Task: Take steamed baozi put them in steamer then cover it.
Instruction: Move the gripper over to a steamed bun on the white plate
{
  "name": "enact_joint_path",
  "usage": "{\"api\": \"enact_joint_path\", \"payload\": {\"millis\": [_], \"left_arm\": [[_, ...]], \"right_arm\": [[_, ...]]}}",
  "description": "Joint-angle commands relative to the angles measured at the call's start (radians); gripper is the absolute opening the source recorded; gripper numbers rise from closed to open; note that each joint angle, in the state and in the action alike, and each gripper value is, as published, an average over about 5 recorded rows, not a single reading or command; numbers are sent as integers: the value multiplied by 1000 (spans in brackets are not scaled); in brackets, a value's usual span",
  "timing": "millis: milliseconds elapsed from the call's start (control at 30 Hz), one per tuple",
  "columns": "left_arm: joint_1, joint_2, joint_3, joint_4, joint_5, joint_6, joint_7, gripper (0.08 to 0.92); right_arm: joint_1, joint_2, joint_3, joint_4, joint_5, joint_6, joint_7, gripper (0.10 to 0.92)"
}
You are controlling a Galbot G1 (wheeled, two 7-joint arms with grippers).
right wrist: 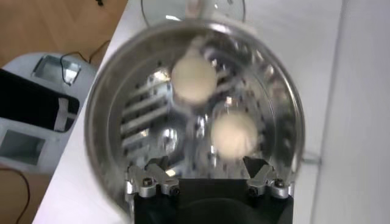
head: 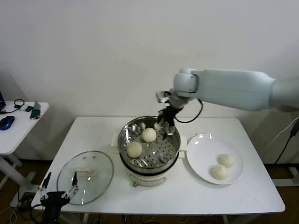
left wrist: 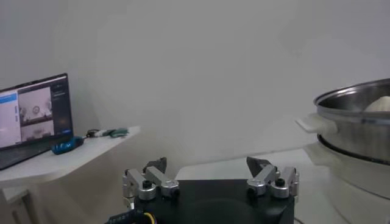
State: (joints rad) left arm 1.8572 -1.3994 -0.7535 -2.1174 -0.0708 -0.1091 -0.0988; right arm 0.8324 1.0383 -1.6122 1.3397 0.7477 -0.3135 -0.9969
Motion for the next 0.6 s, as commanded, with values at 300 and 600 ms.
{"api": "enact_joint_path", "payload": {"millis": [300,600], "left_arm": [[-3,-17,1,-5,30,15,2,823],[5,-45,3,-6,54,17,4,823]], "right_arm": [[-164,-470,41,95,-422,67,-71,823],[-385,-504,101,63,-541,79,-70,823]]}}
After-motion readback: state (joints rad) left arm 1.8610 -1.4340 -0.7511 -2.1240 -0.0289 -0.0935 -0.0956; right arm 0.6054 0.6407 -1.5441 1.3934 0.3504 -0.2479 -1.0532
